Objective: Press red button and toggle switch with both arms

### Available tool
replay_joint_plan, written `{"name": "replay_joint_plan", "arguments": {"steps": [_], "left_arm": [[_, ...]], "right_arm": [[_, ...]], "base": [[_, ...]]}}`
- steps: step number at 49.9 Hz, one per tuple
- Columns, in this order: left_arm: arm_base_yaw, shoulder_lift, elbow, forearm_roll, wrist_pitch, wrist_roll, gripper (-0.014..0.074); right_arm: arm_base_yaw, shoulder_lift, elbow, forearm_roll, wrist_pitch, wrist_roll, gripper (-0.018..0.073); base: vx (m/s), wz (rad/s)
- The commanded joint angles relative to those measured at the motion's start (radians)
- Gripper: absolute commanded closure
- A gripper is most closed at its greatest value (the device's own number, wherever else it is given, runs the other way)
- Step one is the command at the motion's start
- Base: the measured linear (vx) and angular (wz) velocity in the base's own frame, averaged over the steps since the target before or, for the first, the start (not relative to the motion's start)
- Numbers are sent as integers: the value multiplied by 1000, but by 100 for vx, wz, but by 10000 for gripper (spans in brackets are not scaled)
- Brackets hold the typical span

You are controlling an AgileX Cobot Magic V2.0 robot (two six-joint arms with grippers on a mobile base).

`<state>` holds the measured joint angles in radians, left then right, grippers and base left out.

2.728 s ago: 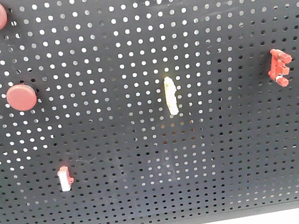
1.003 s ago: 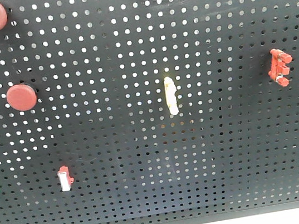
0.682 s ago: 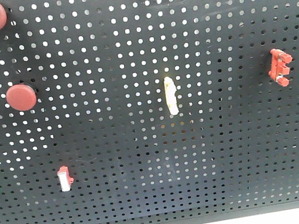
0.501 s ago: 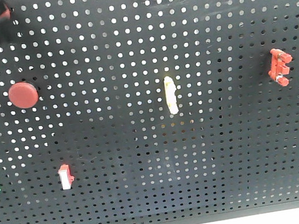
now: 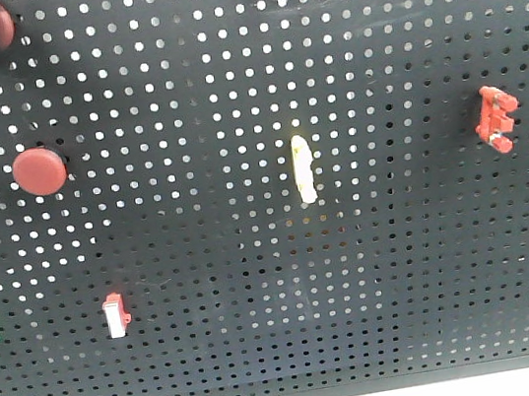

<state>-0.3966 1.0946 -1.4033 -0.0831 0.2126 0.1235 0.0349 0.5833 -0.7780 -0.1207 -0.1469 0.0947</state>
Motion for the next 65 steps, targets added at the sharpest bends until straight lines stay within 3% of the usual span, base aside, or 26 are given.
{"name": "replay_joint_plan", "arguments": {"steps": [1, 8, 13, 19, 26, 46, 54, 65], "left_arm": [[-4, -72, 16, 40, -35, -1, 596], [-4, -174, 157, 43, -117, -3, 596], [-4, -244, 265, 43, -198, -6, 596], [-4, -312, 368, 43, -268, -8, 596], [-3, -359, 417, 43, -289, -8, 596], [-3, -377, 418, 43, -292, -8, 596], [-3, -377, 418, 43, -291, -8, 596], [-3, -377, 418, 43, -292, -8, 596]], "right_arm": [[-6, 11, -34, -6, -70, -2, 562], [-6, 27, -34, -6, -85, 7, 562], [17, 66, -36, -18, -145, 92, 562], [120, 135, -53, -155, -239, 152, 562], [275, 253, -136, -291, -247, 173, 562], [547, 596, -505, -294, -134, 170, 562], [601, 684, -599, -293, -130, 170, 562], [599, 777, -712, -282, -92, 172, 562]], "base": [[0, 0], [0, 0], [0, 0], [0, 0], [0, 0], [0, 0], [0, 0], [0, 0]]}}
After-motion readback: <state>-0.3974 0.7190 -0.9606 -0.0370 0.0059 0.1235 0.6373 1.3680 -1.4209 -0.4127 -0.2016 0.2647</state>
